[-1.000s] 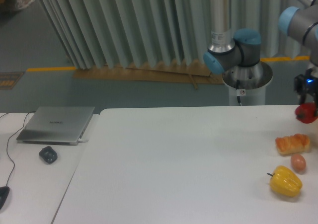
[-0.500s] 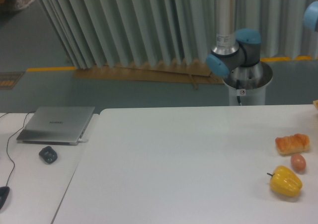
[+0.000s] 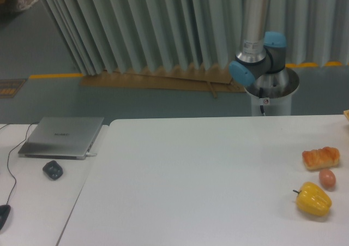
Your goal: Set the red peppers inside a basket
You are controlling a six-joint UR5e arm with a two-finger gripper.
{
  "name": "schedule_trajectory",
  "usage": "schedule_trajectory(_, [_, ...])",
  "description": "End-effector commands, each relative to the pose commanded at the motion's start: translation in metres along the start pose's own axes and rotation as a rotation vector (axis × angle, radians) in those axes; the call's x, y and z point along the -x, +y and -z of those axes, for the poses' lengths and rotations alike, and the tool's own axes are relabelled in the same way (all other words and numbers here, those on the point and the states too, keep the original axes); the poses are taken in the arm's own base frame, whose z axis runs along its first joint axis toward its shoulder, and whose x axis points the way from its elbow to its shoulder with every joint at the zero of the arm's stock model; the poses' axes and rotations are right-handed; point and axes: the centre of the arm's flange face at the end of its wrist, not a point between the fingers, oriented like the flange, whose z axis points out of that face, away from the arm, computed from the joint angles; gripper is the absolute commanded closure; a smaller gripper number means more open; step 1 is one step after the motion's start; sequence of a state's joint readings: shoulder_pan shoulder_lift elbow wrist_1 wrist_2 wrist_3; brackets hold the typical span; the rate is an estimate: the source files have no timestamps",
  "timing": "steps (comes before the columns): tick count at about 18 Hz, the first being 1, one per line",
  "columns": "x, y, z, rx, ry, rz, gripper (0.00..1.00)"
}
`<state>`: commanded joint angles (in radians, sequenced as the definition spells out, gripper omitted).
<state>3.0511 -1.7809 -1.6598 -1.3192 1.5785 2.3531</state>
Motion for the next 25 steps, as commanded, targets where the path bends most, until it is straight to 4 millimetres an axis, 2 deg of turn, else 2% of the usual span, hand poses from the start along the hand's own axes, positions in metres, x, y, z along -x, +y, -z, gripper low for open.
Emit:
schedule_trajectory(2, [0.001, 0.001, 0.001, 0.002, -0.002, 0.003, 0.57])
schedule_trajectory(3, [0.001, 0.001, 0.001, 0.003, -0.003, 0.005, 0.48])
schedule_trajectory(4, [0.002, 0.001, 0.002, 0.002, -0.002, 0.009, 0.44])
schedule_trajectory(5, [0.004, 0.001, 0.001, 0.0, 0.0, 0.009, 0.32])
schedule_trajectory(6, [0.005, 0.001, 0.001, 0.001, 0.001, 0.008, 0.0])
schedule_trajectory(13, [0.01, -0.007, 0.007, 0.012, -0.025, 0.009, 0.0])
schedule_trajectory(15, [0.021, -0.018, 0.011, 0.026, -0.035, 0.082, 0.0])
schedule_trajectory(16, [0.026, -0.03, 0.007, 0.026, -0.035, 0.1, 0.0])
schedule_trajectory(21, [0.037, -0.047, 0.014, 0.036, -0.05, 0.074, 0.0])
schedule_trajectory(25, [0.045, -0.061, 0.012, 0.034, -0.048, 0.055, 0.0])
